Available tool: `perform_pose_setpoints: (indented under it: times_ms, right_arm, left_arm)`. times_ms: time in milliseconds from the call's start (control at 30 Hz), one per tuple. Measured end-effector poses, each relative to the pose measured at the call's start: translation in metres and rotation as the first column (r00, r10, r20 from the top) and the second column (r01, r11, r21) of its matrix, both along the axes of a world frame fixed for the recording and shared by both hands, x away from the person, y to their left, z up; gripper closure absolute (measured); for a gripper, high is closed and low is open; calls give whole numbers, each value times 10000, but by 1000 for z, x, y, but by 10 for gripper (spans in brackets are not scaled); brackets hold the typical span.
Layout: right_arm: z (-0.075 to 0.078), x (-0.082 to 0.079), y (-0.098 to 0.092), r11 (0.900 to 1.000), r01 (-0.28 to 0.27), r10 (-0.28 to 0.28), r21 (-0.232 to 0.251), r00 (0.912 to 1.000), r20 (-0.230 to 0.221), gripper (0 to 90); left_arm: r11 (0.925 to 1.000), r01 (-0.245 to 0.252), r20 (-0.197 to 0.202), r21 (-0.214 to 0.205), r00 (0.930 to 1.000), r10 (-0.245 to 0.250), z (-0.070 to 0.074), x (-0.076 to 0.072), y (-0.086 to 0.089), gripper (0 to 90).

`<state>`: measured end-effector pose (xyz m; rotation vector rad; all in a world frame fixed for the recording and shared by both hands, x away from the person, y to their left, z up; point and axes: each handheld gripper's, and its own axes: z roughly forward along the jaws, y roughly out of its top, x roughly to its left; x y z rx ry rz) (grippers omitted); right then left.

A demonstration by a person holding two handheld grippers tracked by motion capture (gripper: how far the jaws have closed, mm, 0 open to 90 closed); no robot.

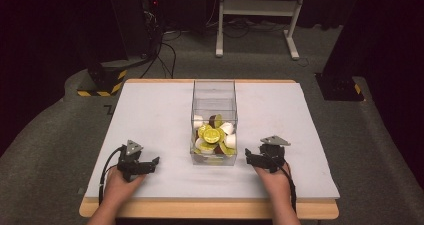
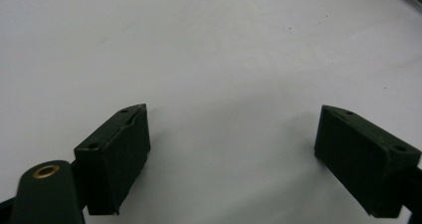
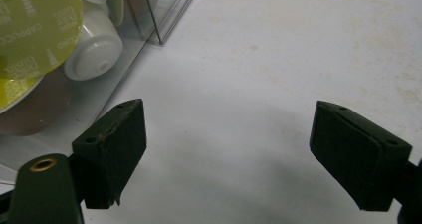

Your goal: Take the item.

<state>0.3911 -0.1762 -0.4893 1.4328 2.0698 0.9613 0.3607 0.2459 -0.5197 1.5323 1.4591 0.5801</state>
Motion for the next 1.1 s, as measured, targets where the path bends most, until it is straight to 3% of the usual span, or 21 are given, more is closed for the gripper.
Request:
perform_pose_setpoints:
  times_ms: [1100]
  right_arm:
    - [26, -14, 1, 9996, -220, 233, -173, 9964, 820, 137]
  left_arm:
    - [10000, -13, 25, -28, 10000, 13, 0, 0, 0, 144]
